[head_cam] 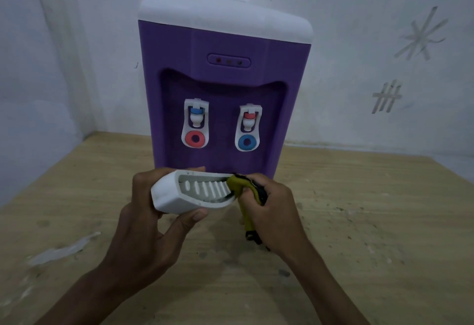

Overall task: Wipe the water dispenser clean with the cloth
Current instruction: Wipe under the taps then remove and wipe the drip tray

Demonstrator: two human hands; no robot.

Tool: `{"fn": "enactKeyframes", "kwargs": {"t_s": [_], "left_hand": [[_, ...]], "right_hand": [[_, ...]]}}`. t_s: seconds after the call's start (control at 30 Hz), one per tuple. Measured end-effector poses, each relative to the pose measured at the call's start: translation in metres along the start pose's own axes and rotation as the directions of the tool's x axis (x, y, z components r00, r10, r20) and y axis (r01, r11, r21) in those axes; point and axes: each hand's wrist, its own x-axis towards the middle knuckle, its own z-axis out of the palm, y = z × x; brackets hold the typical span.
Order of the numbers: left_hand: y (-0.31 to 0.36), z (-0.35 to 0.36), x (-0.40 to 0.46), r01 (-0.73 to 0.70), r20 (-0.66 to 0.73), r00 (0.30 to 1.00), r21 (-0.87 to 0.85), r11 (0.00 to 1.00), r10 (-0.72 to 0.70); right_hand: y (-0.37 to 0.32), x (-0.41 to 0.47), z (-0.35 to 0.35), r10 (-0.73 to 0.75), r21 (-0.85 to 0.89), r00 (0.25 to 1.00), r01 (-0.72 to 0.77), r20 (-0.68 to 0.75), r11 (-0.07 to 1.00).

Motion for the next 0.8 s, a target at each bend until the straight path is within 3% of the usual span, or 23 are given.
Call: {"fn": "enactKeyframes", "kwargs": {"t_s": [0.2,0.33,0.4,0.5,0.67,0.8], "left_hand": [[-0.003,0.004,0.0,0.064,-0.003,0.998,-0.043,0.997,-0.064],[-0.004,0.0,0.002,0.142,-0.075,0.986,-0.118,0.983,-0.152],[-0.004,-0.002,0.003,0.184,-0.083,0.976,-0.185,0.965,-0.202],[-0.002,0.001,0.002,0.224,-0.053,0.969,-0.242,0.944,-0.243],[-0.005,0.003,-0.002,0.206,-0.037,0.976,-0.198,0.958,-0.217],[-0.009,0.001,0.0,0.203,-0.059,0.973,-0.222,0.953,-0.222]], "right_hand": [[0.006,0.004,-0.01,-0.079,-0.25,0.995,0.093,0.064,0.964],[0.009,0.007,-0.019,0.006,-0.007,0.972,-0.008,-0.236,1.0],[0.009,0.009,-0.023,0.056,0.098,0.958,-0.03,-0.28,0.995],[0.006,0.009,-0.019,0.028,0.092,0.977,-0.008,-0.21,0.996],[0.01,0.005,-0.012,-0.143,-0.227,0.99,0.139,0.0,0.964],[0.009,0.006,-0.018,-0.093,-0.098,0.995,0.089,-0.027,0.991]]}}
